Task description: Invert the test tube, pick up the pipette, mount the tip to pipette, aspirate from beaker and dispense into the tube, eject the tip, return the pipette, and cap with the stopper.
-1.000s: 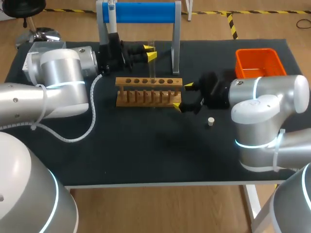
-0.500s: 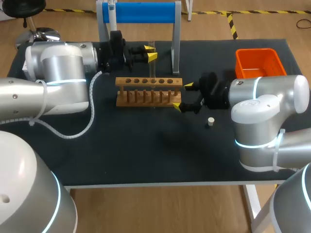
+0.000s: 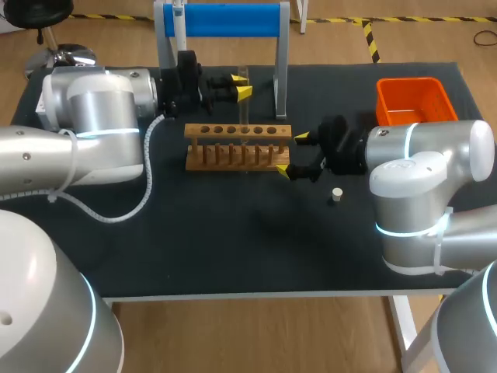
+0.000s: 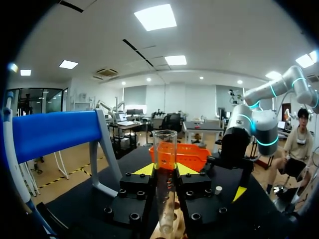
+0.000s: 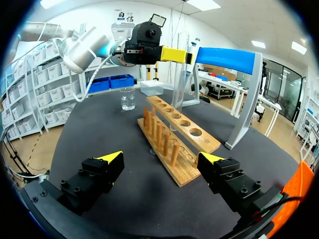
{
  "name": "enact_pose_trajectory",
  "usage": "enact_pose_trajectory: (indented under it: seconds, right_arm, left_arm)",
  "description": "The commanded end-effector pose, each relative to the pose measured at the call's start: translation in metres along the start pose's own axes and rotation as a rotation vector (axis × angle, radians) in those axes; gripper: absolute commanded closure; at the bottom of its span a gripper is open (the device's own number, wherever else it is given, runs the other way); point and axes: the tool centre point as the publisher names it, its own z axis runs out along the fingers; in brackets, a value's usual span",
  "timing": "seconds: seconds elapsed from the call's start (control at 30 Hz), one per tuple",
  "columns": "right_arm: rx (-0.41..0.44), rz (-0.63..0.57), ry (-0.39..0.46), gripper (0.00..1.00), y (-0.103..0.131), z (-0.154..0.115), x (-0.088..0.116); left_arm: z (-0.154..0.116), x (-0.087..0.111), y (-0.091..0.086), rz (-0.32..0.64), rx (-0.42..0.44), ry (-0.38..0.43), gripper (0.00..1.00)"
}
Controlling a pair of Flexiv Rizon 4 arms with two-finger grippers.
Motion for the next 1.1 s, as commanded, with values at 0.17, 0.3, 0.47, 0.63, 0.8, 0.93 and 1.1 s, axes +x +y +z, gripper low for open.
enact_pose_trajectory:
  seconds: [0.17,0.3,0.47,0.63,0.8,0.93,1.1]
  right_arm:
    - [0.003,0.0,0.001,0.0,0.001,-0.001,0.0]
    - [0.003,0.0,0.001,0.0,0.001,-0.001,0.0]
    - [0.003,0.0,0.001,0.0,0.001,-0.001,0.0]
    - [0.003,0.0,0.001,0.0,0.001,-0.001,0.0]
    - [0.003,0.0,0.001,0.0,0.001,-0.001,0.0]
    - [0.003,0.0,0.001,0.0,0.001,-0.001,0.0]
    - [0.003,0.0,0.001,0.0,0.001,-0.001,0.0]
  left_arm:
    - [0.001,-0.002,0.005,-0.015,0.001,-0.009,1.0]
    - [0.001,-0.002,0.007,-0.022,0.004,-0.012,1.0]
    - [0.001,-0.003,0.009,-0.027,0.0,-0.016,1.0]
    - [0.001,-0.004,0.011,-0.033,-0.004,-0.018,1.0]
    - [0.001,-0.004,0.014,-0.046,-0.012,-0.021,1.0]
    - [0.001,-0.005,0.016,-0.052,-0.021,-0.026,1.0]
    - [0.001,-0.005,0.018,-0.058,-0.027,-0.029,1.0]
